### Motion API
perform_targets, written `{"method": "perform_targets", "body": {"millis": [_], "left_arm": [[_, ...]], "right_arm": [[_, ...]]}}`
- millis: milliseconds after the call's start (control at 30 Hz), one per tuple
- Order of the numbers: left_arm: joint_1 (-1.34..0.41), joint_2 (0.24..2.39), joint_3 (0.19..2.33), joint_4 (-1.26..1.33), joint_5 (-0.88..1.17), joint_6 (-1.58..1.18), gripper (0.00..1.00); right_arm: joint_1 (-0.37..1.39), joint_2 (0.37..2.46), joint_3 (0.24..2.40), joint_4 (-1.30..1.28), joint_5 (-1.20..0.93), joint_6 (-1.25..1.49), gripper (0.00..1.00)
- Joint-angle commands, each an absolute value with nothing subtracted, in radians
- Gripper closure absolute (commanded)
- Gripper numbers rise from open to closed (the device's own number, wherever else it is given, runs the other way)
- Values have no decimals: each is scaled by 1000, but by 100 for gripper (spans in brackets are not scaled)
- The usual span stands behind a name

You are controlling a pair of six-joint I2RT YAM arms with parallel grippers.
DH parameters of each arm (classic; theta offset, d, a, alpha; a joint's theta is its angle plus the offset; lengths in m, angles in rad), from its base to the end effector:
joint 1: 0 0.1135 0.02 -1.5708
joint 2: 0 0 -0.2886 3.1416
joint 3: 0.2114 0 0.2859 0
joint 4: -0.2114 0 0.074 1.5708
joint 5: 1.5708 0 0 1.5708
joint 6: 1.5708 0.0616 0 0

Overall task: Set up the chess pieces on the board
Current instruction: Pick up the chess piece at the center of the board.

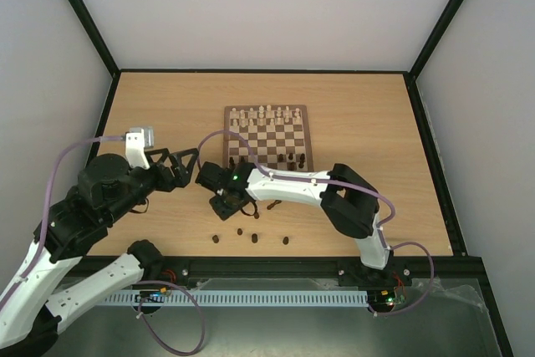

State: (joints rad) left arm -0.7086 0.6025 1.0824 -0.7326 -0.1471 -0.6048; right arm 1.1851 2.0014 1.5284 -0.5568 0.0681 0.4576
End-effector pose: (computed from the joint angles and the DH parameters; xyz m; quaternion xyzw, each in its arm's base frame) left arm 0.1070 -0.0798 0.4256 -0.0040 0.7897 -0.3268 0.5192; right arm 0.1869 0.4491 0.1857 -0.3341 0.9033 0.1732 0.2059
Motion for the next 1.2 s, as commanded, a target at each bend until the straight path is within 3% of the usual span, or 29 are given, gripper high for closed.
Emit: {"method": "perform_targets", "body": {"millis": [0,67,467,1167], "left_arm": [[-709,600,1112,-756,-155,-576,0],[-709,598,1111,-756,-156,-573,1],[-709,602,1101,-754,-164,-572,0],[-709,681,1043,-747,-163,-595,1]], "right_arm": [[1190,2051,1578,-653,97,472,61],[1192,2059,1578,-663,99,475,68],[1195,2018,1564,-696,127,480,86],[1075,1701,1381,-685,183,471,90]]}}
